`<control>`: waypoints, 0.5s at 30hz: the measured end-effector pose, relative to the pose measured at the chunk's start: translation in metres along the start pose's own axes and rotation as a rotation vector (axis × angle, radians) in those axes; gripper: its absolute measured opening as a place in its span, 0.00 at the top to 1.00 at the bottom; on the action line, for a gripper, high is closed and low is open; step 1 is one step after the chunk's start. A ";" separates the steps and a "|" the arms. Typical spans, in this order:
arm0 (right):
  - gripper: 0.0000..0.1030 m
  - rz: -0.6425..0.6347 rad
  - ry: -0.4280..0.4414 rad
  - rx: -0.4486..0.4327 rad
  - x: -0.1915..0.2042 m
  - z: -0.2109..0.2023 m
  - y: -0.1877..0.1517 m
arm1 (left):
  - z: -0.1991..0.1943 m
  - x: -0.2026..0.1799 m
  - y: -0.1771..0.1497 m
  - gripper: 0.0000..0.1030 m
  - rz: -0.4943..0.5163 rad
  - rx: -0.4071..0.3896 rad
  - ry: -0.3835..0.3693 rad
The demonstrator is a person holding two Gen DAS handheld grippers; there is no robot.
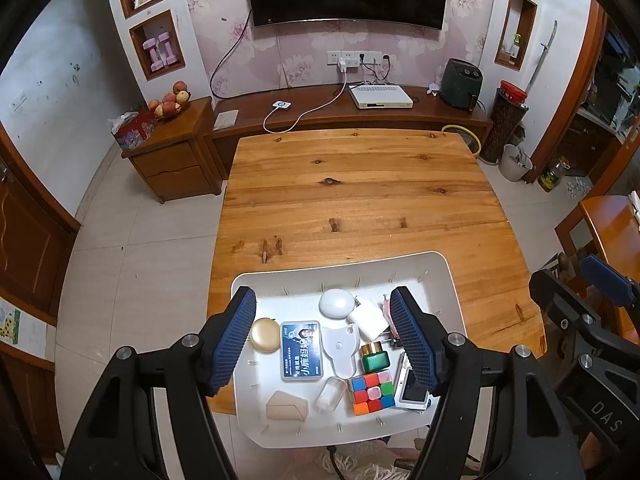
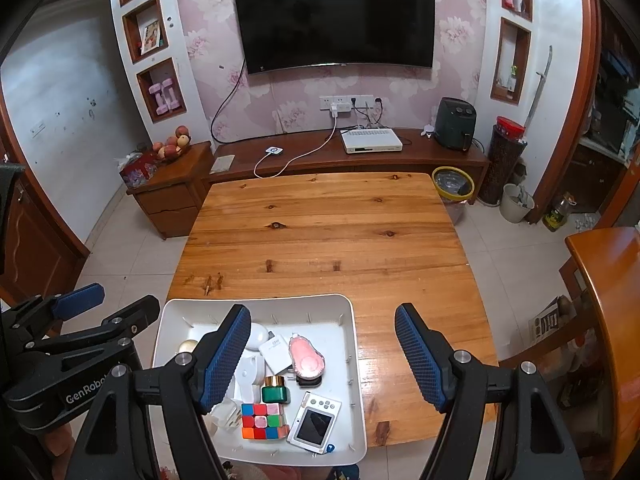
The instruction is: Organize rigid objects
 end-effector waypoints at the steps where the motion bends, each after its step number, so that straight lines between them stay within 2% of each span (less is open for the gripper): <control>1: 0.27 0.000 0.000 0.000 0.000 0.000 0.000 | 0.000 0.000 -0.001 0.29 0.002 0.000 -0.002; 15: 0.27 0.021 -0.007 0.013 0.002 0.002 -0.011 | 0.009 0.000 -0.007 0.29 0.011 0.014 -0.004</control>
Point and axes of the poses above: each gripper's, at about its wrist camera, not at the fingertips, and z roughly the way its jaws point, x to its left, y to its top, the point moved 8 cm from there along z, roughly the way its jaws point, and after that the axes turned 6 degrees about -z, right-handed, at the moved point
